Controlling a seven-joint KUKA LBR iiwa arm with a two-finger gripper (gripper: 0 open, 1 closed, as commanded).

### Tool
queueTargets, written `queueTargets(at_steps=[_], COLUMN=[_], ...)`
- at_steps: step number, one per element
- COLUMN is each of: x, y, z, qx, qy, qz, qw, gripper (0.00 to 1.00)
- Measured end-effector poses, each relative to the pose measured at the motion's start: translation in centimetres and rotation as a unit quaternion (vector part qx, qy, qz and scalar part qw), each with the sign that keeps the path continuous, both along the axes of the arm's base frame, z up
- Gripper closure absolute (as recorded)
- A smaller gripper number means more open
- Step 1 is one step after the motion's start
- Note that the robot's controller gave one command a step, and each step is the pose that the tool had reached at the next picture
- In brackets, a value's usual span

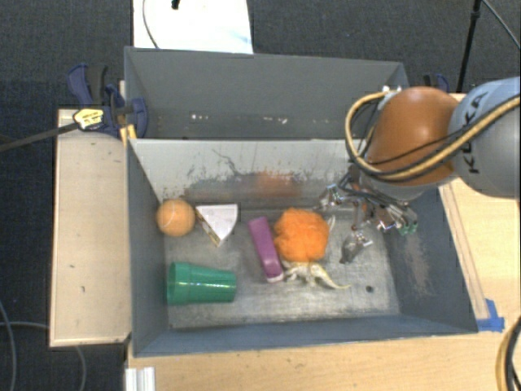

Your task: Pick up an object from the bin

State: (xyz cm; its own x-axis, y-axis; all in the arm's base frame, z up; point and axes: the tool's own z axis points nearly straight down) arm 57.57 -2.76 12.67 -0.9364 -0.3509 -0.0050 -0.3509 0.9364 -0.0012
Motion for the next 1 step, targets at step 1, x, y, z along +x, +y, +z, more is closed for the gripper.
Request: queueTargets(at_steps=[1], x=[-0.45], y=[2.27], z=[-2.08], qx=[0.001], qy=[-0.0012], qz=[0.058], qw=[0.9983], gripper=[0.00])
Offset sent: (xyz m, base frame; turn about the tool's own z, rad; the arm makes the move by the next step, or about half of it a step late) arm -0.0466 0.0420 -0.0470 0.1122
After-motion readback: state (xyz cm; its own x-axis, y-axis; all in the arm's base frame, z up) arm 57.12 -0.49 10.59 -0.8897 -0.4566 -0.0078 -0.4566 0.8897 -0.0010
